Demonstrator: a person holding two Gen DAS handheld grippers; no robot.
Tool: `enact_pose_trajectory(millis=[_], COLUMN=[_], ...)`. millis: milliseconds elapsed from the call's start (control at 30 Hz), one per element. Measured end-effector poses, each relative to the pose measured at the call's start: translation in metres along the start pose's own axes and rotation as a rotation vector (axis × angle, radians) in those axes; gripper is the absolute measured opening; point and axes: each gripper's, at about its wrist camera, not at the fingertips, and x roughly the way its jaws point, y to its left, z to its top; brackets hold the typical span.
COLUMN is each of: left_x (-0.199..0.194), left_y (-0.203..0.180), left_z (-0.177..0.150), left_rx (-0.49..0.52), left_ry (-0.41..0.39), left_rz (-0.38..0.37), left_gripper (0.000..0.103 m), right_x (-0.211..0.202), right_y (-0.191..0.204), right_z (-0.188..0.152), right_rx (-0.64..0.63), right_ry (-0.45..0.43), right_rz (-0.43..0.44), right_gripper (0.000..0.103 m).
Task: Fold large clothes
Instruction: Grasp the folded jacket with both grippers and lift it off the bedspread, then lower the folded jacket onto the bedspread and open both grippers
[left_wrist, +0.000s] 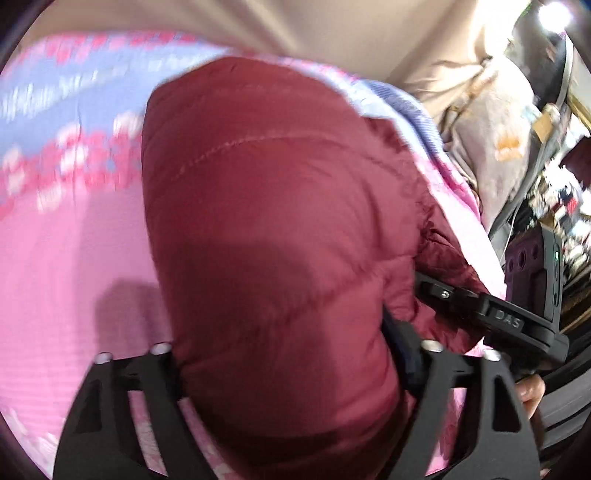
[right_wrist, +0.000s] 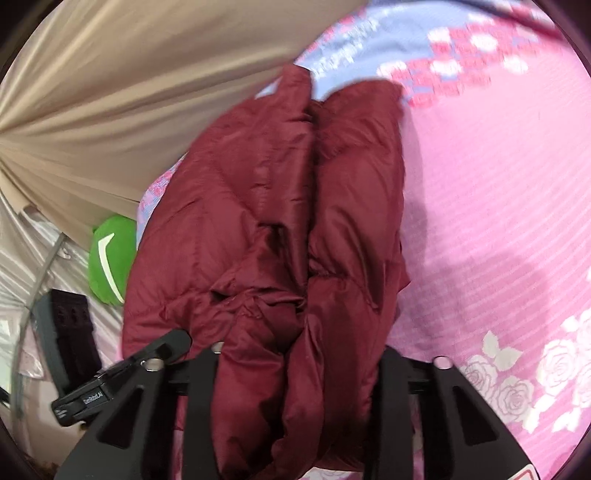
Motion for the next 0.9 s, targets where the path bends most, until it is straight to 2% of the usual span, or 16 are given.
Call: enact_pose_trajectory(millis=[67, 167, 267, 400, 567, 700, 833, 900], left_x=[-0.011, -0.035, -0.065, -0.115, -0.186, -0.248, -0.298, -0.314], left_y=[-0.007, -0.019, -0.032, -0.062, -0.092, -0.103, -0.095, -0.085], left_z=[0.006, 0.016, 0.025, 0.032, 0.037, 0.034, 0.028, 0.028], left_rx=[0.032, 0.072, 0.112, 0.214, 0.342, 0.433, 0.495, 0.510], left_ry=[-0.028, -0.076, -0.131, -0.244, -0.424, -0.597, -0.769, -0.818], left_rz=[-0.007, -0.043, -0.091, -0.136, -0.175, -0.175, -0.143, -0.122], left_gripper=[0.056, 0.050, 0.048, 0.048, 0.048, 0.048, 0.049, 0.051], right_x=[-0.009, -0.032, -0.067, -0.126, -0.199, -0.233, -0.254, -0.255], right_y=[0.010, 0.029, 0.051, 0.087, 0.142, 0.192, 0.233, 0.254], right_z=[0.000, -0.001, -0.004, -0.010, -0.023, -0.027, -0.026, -0.022], right_rx=[-0.021, -0.060, -0.110, -0.189, -0.329, -0.433, -0.540, -0.582], right_ry=[-0.028, -0.090, -0.176, -0.322, -0.529, -0.647, -0.732, -0.759], right_rz=[-0.006, 0.000, 0.008, -0.004, -0.004, 0.036, 0.101, 0.141], right_gripper=[0.021, 0.018, 0.018, 0.018, 0.018, 0.018, 0.019, 0.020])
